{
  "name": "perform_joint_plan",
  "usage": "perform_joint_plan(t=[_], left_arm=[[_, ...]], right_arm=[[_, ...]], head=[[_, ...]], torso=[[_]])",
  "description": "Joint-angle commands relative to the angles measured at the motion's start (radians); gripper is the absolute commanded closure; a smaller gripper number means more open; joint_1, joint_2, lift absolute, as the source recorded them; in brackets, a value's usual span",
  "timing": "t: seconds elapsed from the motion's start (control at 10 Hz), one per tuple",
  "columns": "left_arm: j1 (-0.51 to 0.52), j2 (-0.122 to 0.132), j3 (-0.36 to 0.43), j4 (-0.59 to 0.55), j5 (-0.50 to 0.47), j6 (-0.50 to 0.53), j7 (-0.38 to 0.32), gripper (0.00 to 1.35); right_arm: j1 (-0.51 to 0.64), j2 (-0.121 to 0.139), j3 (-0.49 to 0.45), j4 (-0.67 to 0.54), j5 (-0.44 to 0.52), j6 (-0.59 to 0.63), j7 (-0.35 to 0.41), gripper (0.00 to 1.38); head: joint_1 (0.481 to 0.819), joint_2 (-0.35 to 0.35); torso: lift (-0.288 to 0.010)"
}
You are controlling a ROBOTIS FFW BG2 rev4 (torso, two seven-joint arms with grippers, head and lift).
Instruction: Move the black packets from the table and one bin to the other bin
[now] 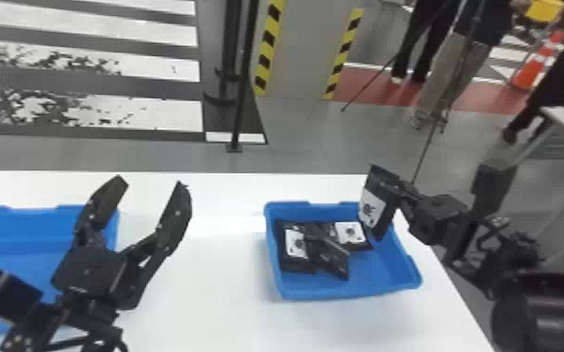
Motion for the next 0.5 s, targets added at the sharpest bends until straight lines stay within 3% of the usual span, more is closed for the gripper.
perform_joint_plan(t=[0.0,0.2,0.3,0.4], left_arm=[[0.000,0.000,-0.001,0.006,0.005,-0.001,0.001,0.26],[0.000,-0.001,-0.001,0.006,0.005,-0.001,0.001,0.27],[0.000,-0.003,0.003,0.006,0.003,-0.001,0.001,0.27],[0.000,-0.003,0.007,0.008,0.003,-0.001,0.001,0.27]], right_arm=[[-0.021,-0.002,-0.004,0.119,0.000,-0.030,0.001,1.18],[-0.039,-0.006,0.018,0.180,-0.014,-0.052,0.015,1.08],[-0.036,-0.006,0.030,0.185,-0.028,-0.069,0.017,0.89],[-0.029,-0.006,0.044,0.180,-0.042,-0.087,0.021,0.53]], head=[[0.688,-0.314],[0.695,-0.339],[0.695,-0.339],[0.695,-0.333]], torso=[[-0.110],[-0.110],[-0.110],[-0.110]])
